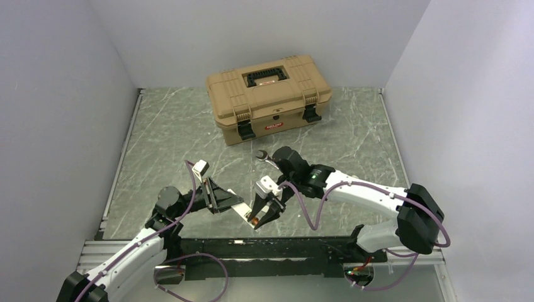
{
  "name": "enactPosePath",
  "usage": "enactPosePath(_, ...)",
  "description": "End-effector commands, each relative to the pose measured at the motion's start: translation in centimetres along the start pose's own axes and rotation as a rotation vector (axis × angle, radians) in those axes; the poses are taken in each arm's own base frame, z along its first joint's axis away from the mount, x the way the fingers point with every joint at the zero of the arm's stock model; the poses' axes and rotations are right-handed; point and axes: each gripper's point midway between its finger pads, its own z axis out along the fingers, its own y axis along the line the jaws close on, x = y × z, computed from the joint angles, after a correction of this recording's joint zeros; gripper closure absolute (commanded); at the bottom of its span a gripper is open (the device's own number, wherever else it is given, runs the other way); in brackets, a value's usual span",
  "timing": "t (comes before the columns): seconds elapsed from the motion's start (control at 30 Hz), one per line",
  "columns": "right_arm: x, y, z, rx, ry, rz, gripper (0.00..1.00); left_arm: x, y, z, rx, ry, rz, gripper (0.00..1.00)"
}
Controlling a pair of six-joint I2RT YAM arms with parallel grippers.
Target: Load the batteries into the remote control
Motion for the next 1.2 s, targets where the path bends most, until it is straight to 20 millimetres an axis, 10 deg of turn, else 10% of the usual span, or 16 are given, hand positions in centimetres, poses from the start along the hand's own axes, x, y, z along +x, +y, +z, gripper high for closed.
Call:
enactPosePath(0.0,1.2,-2.2,-0.8,0.075,0.057,-0.039,0.67,1.0,-4.7,-0.4,0.155,0.058,0.060,1.00)
enactPosePath(1.17,0.8,-3.6,-1.7,0.069,0.061,-0.056,0.67,2.6,-6.3,-1.0,0.199,0.166,0.108,1.00)
